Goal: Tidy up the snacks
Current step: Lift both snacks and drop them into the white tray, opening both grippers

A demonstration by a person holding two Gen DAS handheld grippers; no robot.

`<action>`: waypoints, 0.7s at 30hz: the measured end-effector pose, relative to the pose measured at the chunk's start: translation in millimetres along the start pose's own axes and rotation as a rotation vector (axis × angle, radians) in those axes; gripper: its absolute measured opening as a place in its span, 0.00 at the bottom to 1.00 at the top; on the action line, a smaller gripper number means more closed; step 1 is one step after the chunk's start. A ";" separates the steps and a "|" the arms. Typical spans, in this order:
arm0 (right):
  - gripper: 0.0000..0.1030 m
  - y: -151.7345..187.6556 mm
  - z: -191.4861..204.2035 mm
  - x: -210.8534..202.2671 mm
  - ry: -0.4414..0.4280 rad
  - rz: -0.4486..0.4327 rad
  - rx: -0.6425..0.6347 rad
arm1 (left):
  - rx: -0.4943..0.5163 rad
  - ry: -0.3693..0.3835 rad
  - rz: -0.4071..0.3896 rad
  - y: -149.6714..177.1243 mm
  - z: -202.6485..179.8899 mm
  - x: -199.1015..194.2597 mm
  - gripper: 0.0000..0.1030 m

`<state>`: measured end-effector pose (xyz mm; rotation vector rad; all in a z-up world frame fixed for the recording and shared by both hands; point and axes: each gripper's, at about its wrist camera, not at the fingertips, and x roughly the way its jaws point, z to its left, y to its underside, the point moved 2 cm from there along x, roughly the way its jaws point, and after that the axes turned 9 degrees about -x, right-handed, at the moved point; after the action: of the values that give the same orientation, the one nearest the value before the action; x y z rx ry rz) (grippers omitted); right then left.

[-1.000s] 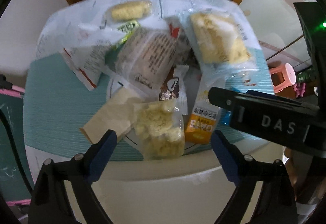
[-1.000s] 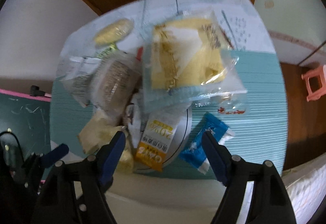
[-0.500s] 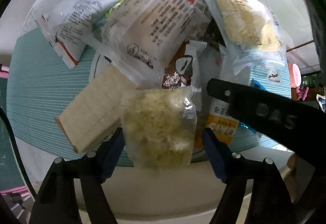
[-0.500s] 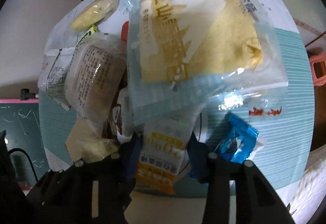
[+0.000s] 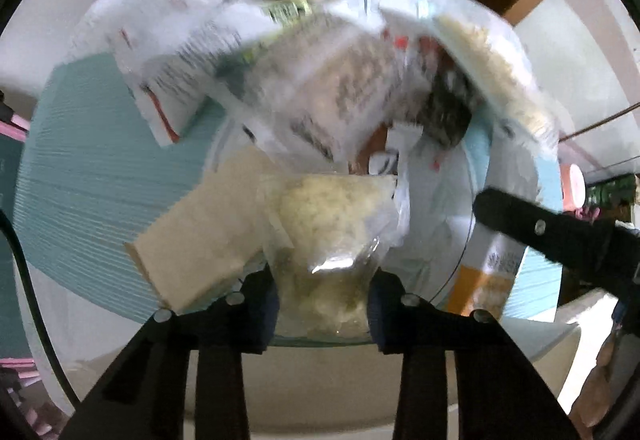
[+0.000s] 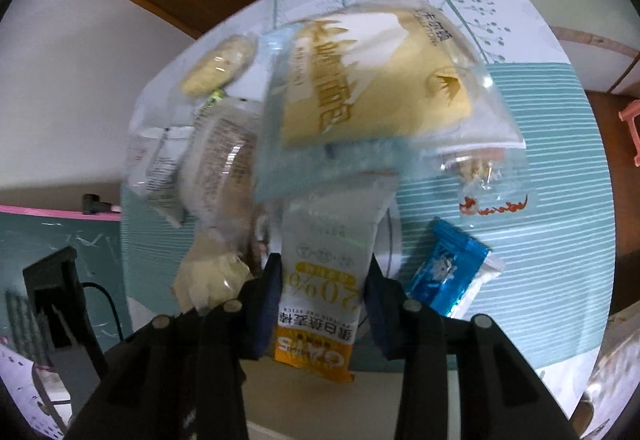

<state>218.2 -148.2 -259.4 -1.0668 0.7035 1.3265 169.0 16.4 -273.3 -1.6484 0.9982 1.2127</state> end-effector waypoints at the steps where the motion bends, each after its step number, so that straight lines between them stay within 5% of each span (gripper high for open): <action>1: 0.38 1.4 1.8 -3.5 -0.009 -0.009 -0.002 | 0.002 0.003 -0.016 -0.2 1.7 -6.5 0.33; 12: 0.37 10.7 51.7 -74.7 -0.068 -0.184 -0.064 | 0.094 0.040 -0.308 -7.9 13.3 -155.3 0.32; 21: 0.38 59.3 94.0 -168.1 -0.053 -0.404 -0.094 | 0.241 0.081 -0.304 23.6 10.5 -210.3 0.32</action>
<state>118.8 -137.3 -84.4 -1.1729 0.3625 1.0400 98.6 43.2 -75.3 -1.5973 0.8673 0.7982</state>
